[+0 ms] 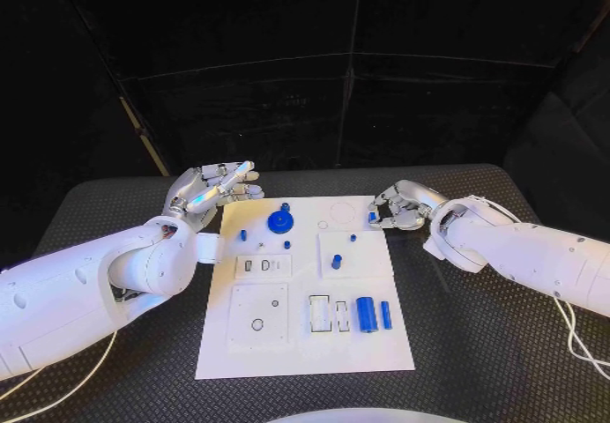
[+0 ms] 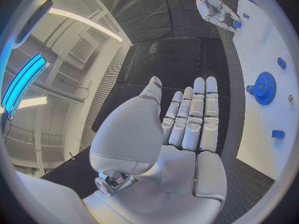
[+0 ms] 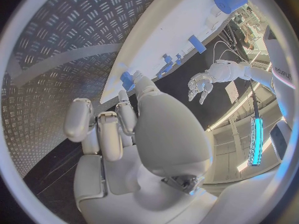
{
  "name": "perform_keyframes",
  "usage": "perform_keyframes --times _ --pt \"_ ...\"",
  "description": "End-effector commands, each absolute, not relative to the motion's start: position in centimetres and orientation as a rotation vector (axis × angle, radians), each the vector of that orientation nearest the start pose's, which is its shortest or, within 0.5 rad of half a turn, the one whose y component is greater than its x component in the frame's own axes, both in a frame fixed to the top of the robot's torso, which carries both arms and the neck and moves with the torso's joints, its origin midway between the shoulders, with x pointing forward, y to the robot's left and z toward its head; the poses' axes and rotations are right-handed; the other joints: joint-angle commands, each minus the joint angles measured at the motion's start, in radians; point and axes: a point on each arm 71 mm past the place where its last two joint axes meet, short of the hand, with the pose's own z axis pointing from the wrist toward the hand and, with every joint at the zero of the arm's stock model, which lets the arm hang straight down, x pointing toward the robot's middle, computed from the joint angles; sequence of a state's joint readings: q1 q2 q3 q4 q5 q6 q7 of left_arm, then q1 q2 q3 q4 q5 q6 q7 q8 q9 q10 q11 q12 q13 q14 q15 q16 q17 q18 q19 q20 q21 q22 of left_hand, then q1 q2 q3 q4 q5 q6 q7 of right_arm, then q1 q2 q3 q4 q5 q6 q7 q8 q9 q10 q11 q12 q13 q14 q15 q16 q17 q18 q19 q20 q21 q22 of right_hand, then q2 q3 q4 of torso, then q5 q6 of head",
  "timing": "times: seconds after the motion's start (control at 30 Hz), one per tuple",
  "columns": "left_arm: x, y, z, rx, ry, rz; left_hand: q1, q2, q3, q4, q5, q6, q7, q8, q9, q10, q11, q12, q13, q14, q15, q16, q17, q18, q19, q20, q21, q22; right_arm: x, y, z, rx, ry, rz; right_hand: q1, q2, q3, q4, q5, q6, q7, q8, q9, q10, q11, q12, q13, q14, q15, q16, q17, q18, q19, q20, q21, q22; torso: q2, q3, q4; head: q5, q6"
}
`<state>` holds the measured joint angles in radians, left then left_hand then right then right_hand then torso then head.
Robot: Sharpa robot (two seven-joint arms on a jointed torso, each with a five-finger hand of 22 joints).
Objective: Assemble the parts on the task board
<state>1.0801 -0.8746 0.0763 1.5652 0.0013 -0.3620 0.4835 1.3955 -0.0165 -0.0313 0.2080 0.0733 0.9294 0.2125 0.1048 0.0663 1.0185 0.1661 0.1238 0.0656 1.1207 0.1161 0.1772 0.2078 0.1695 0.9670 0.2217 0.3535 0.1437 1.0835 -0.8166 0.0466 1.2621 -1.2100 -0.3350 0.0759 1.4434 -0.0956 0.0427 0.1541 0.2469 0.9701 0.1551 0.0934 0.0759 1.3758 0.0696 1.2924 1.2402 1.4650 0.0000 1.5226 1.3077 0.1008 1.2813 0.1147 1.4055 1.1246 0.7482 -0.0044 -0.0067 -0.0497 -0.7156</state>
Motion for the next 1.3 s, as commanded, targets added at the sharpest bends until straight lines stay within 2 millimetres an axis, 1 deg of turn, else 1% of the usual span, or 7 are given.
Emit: perform_keyframes --times 0.03,0.37,0.6,0.73,0.87,0.97,1.3 --pt "47.8 21.8 -18.3 -1.154 1.265 -1.596 0.004 0.008 -0.001 -0.005 -0.005 0.006 0.003 -0.004 0.001 0.008 -0.002 -0.002 0.001 0.007 -0.003 -0.007 0.001 0.014 0.004 0.000 -0.007 -0.002 51.5 -26.7 -22.7 0.148 1.691 0.696 0.000 0.011 -0.001 -0.006 0.002 0.009 -0.001 0.005 0.002 0.004 -0.003 0.004 0.002 0.077 -0.004 0.000 0.122 -0.010 -0.002 -0.005 0.000 0.002 0.000 0.0000 -0.0002 -0.001 -0.002" --pt "47.8 21.8 -18.3 -1.155 1.265 -1.596 0.004 0.008 -0.001 -0.005 -0.005 0.006 0.003 -0.004 0.001 0.008 -0.002 -0.002 0.001 0.007 -0.003 -0.007 0.001 0.014 0.004 0.000 -0.007 -0.002 51.5 -26.6 -22.8 0.148 1.695 0.697 -0.001 0.029 0.001 -0.011 0.003 0.043 -0.010 0.019 0.004 0.010 -0.010 0.011 0.011 0.078 -0.010 0.002 0.127 -0.011 0.002 -0.011 0.002 0.006 0.000 0.0003 0.0001 -0.002 -0.005" --pt "47.8 21.8 -18.3 -1.155 1.266 -1.595 0.004 0.008 -0.001 -0.005 -0.005 0.006 0.003 -0.004 0.001 0.008 -0.002 -0.002 0.001 0.007 -0.003 -0.007 0.001 0.014 0.004 0.000 -0.007 -0.002 51.6 -26.5 -22.8 0.149 1.692 0.696 -0.004 0.044 0.004 -0.014 0.000 0.079 -0.021 0.034 0.007 0.014 -0.020 0.014 0.016 0.079 -0.017 0.002 0.130 -0.012 0.004 -0.017 0.003 0.010 0.000 0.0002 -0.0001 -0.002 -0.007" --pt "47.8 21.8 -18.3 -1.155 1.266 -1.595 0.004 0.008 -0.001 -0.005 -0.005 0.006 0.003 -0.004 0.001 0.008 -0.002 -0.002 0.001 0.007 -0.003 -0.007 0.001 0.014 0.004 0.000 -0.007 -0.002 51.6 -26.5 -22.8 0.151 1.682 0.695 0.000 0.060 0.012 -0.017 0.002 0.096 -0.029 0.042 0.008 0.018 -0.027 0.018 0.021 0.080 -0.023 0.003 0.134 -0.012 0.007 -0.022 0.004 0.013 -0.001 0.0004 -0.0002 -0.001 -0.008" --pt "47.8 21.8 -18.3 -1.155 1.266 -1.595 0.004 0.008 -0.001 -0.005 -0.005 0.006 0.003 -0.004 0.001 0.008 -0.002 -0.002 0.001 0.007 -0.003 -0.007 0.001 0.014 0.004 0.000 -0.007 -0.002 51.6 -26.6 -22.7 0.154 1.662 0.693 0.012 0.081 0.030 -0.027 -0.034 0.111 -0.036 0.049 0.007 0.019 -0.034 0.019 0.023 0.081 -0.030 0.005 0.138 -0.012 0.007 -0.029 0.005 0.014 -0.001 0.0007 -0.0004 -0.001 -0.008" --pt "47.8 21.8 -18.3 -1.155 1.266 -1.594 0.004 0.008 -0.001 -0.006 -0.005 0.006 0.003 -0.004 0.001 0.008 -0.002 -0.002 0.001 0.007 -0.003 -0.007 0.001 0.014 0.004 0.000 -0.007 -0.002 51.6 -26.5 -22.5 0.152 1.643 0.697 0.018 0.091 0.041 -0.032 -0.046 0.116 -0.039 0.051 0.007 0.020 -0.036 0.019 0.024 0.081 -0.032 0.005 0.139 -0.013 0.008 -0.032 0.005 0.015 -0.001 0.0014 -0.0004 0.000 -0.008" --pt "47.8 21.9 -18.3 -1.156 1.266 -1.592 0.004 0.009 -0.001 -0.007 -0.004 0.007 0.003 -0.005 0.000 0.008 -0.002 -0.003 0.000 0.007 -0.003 -0.008 0.002 0.014 0.004 0.000 -0.007 -0.002 50.5 -25.1 -21.5 0.138 1.602 0.751 0.022 0.096 0.048 -0.037 -0.046 0.116 -0.040 0.050 0.005 0.019 -0.037 0.017 0.023 0.082 -0.033 0.006 0.143 -0.013 0.009 -0.033 0.006 0.017 -0.003 -0.0009 0.0007 0.008 -0.007"
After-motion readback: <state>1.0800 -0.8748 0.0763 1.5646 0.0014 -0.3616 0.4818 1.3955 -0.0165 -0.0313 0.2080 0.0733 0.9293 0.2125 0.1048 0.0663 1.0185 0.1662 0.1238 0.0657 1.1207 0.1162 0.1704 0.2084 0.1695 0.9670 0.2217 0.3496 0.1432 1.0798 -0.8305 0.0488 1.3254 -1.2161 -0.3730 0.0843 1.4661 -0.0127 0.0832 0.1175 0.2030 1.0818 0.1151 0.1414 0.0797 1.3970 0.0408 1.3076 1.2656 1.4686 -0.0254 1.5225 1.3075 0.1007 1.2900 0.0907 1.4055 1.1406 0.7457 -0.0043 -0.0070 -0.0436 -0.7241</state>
